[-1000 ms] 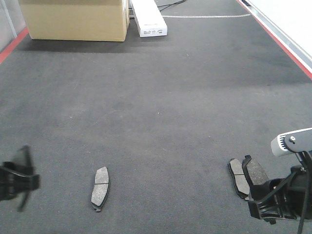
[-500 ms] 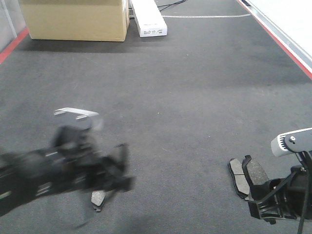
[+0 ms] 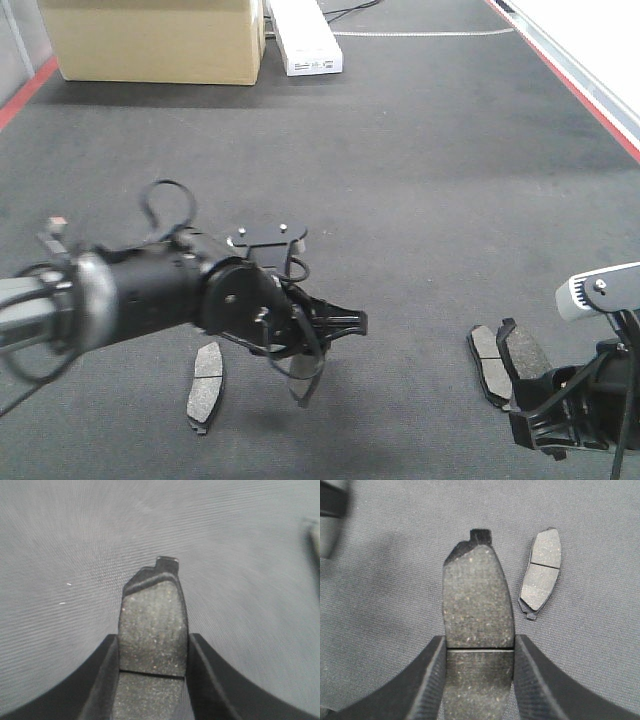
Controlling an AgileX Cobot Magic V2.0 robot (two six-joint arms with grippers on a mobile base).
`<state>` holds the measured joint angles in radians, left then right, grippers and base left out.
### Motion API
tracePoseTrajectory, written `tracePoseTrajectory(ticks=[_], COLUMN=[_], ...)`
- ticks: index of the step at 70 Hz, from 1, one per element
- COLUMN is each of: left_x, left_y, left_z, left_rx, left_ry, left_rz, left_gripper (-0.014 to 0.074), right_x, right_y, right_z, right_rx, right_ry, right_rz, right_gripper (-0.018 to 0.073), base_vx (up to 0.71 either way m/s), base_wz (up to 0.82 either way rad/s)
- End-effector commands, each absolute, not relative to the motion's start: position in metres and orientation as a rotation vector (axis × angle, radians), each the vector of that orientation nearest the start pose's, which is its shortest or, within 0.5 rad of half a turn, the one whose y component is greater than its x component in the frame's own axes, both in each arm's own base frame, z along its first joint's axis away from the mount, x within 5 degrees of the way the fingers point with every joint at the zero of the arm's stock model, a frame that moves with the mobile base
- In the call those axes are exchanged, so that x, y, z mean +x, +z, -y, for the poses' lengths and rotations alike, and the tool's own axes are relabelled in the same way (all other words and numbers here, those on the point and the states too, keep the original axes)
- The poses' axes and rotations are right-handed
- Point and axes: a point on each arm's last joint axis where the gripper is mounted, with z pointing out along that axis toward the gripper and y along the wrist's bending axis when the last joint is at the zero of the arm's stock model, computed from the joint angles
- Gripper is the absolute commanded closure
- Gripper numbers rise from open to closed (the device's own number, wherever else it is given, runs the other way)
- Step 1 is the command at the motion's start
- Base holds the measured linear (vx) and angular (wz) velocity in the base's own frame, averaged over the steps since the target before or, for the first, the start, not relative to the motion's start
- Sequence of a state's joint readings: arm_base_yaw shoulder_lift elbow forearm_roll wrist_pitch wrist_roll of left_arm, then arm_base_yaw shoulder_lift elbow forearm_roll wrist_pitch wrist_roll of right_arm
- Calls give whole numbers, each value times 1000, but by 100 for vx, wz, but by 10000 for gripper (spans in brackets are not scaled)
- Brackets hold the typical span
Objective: Move and align brake pads A on conveyor
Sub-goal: 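Swing the left gripper over the belt beside the nearer pad, then open the left gripper to set its pad down, then withdraw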
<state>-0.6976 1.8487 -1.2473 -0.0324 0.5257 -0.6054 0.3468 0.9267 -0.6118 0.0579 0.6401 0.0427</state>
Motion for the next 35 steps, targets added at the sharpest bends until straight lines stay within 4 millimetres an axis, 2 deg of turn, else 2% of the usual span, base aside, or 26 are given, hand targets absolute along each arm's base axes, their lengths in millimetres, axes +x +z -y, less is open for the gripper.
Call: tracePoseTrajectory(ticks=[1,26,35], left_x=[302,305,306], left_y=[223,204,194], left_z=[259,260,261], left_rx=[22,16,17], left_ry=[-572,-528,-508], left_rz=[-2623,-2682,-2705], left_gripper=[356,339,308], right_x=[164,164,164], right_y=[283,283,283], right_z=[-62,-62,-62], right_rx=[-328,-328,-328], right_ry=[246,246,246], right_rz=[-2319,-2319,-2319], right_gripper=[470,470,470], base_vx=[0,0,0], base_wz=[0,0,0])
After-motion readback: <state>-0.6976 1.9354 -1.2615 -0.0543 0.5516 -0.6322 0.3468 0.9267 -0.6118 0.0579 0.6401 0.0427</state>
